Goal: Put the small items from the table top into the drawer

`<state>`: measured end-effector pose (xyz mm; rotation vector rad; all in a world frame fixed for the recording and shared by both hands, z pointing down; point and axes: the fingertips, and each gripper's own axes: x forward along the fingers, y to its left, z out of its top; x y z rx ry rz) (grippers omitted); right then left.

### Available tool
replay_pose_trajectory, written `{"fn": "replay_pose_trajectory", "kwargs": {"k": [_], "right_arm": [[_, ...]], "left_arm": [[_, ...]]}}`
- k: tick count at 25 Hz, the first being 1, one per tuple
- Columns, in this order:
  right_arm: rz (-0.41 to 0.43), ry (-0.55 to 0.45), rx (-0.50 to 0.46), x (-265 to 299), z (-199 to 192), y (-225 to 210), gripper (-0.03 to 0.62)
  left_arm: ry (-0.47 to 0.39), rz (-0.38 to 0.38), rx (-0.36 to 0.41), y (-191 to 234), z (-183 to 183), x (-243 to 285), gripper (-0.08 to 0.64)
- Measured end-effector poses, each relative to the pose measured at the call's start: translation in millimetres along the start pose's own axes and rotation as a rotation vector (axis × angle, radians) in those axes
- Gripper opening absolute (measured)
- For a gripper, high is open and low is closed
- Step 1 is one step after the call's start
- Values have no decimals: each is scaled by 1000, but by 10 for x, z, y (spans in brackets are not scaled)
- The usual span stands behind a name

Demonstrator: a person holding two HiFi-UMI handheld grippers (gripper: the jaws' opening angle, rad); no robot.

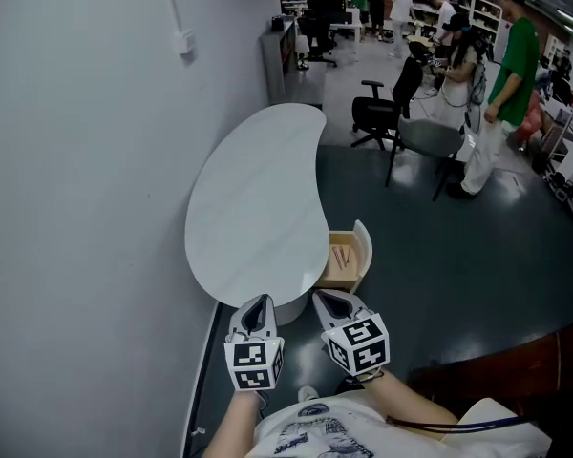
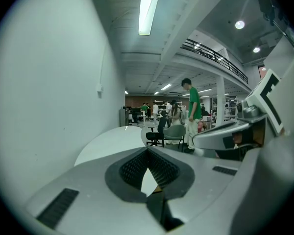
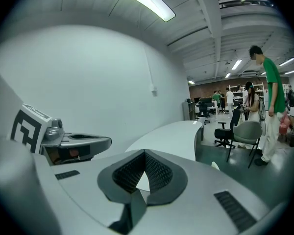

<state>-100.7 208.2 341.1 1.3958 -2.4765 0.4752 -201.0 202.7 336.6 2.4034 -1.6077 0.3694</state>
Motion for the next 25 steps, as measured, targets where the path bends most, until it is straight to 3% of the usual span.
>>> {"fn": "replay_pose_trajectory", "kwargs": {"k": [25], "right_arm": [[2,-7,-7,-48,-71,83,20]], "left_arm": [[-5,5,3,-1,-56,-118,34]]}}
